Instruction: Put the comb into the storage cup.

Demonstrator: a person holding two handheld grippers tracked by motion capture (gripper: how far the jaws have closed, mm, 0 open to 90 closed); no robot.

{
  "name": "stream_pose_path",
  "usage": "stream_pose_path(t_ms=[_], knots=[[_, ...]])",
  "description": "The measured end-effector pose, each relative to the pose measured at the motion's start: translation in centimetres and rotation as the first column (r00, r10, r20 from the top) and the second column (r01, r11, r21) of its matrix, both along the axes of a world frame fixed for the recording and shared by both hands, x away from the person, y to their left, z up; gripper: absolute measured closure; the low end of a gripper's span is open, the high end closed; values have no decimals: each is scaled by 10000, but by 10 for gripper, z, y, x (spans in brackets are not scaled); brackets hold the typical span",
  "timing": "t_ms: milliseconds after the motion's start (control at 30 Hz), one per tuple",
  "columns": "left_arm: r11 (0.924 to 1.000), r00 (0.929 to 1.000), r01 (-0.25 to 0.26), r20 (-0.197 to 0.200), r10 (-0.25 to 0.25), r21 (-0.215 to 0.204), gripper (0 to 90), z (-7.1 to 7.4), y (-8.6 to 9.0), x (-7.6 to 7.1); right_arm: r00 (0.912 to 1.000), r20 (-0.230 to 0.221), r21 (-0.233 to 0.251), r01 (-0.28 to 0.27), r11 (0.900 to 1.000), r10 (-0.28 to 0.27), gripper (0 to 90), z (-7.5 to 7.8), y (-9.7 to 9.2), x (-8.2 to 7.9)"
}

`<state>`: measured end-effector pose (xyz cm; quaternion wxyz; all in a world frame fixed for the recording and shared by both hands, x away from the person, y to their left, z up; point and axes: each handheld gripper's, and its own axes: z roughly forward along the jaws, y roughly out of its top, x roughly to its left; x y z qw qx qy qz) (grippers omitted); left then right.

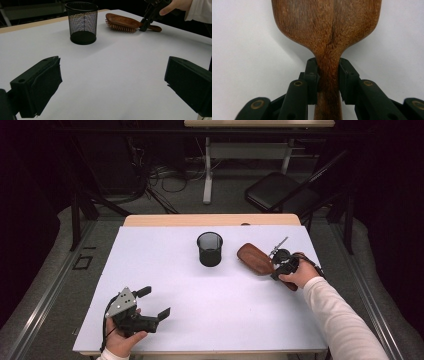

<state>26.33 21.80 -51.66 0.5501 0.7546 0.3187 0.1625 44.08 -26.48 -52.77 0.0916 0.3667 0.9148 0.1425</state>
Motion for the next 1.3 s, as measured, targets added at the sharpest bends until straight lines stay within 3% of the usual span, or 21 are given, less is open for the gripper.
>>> stream_pose_path(t_ms=[333,400,433,700,1300], knots=[[10000,10000,-7,4,7,1,9,0,0,0,10000,27,48,77,10000,-77,720,3,0,-1],[10000,10000,-7,0,7,3,9,0,0,0,10000,-40,-120,82,9999,-83,720,5,0,-1],[10000,10000,-4,-6,4,0,9,0,0,0,9998,90,108,195,9998,-196,720,3,0,-2],[10000,10000,9,-33,-9,10,9,0,0,0,9996,235,301,176,9994,-183,721,4,-2,-3],[10000,10000,26,-72,-26,20,9,0,0,1,9923,1223,974,63,9952,-182,723,5,-7,-11]])
